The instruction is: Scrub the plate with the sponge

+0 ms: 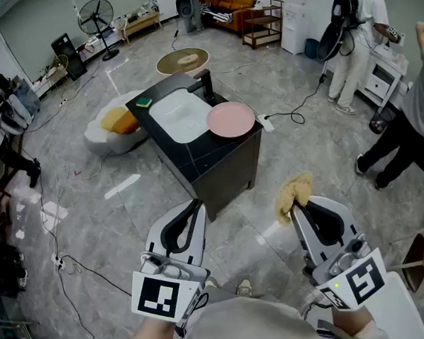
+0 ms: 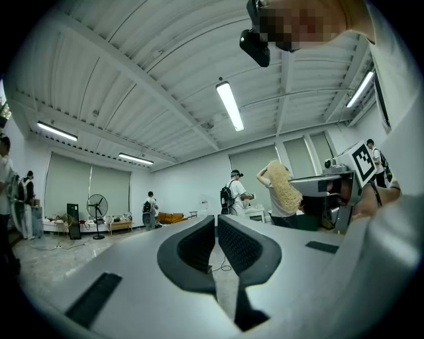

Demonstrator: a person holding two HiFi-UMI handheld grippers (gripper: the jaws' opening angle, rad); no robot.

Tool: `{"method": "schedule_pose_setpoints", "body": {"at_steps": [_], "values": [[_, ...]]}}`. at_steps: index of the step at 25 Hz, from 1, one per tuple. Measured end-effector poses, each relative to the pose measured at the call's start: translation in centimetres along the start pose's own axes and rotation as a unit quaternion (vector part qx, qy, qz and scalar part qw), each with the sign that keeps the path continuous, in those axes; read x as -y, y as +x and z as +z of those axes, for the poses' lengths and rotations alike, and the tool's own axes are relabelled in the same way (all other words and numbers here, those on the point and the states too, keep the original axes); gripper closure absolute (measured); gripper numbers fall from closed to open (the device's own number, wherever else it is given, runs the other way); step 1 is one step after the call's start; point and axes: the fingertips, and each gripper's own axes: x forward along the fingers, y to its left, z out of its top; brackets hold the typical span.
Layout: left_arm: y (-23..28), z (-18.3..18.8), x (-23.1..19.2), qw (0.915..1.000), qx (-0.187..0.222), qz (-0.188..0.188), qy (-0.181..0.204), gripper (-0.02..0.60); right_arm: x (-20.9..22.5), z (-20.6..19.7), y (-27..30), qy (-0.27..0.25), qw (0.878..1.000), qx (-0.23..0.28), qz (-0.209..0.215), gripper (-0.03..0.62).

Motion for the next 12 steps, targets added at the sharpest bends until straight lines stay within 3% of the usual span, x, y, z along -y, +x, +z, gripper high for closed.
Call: {"method": "schedule_pose_setpoints", "body": {"at_steps": [4, 12], "values": [[0.03, 0.22, -0.13, 1.0000, -0.001, 0.001, 0.001, 0.551, 0.18, 0.22, 0.17, 0.019, 1.000, 0.006, 0.001, 0.548], [0.26, 0.21, 0.26, 1.0000, 0.001, -0.007, 0.002, 0.551, -0.33, -0.46, 0.36, 0.008, 1.000, -0.010, 0.017, 0.548]]}}
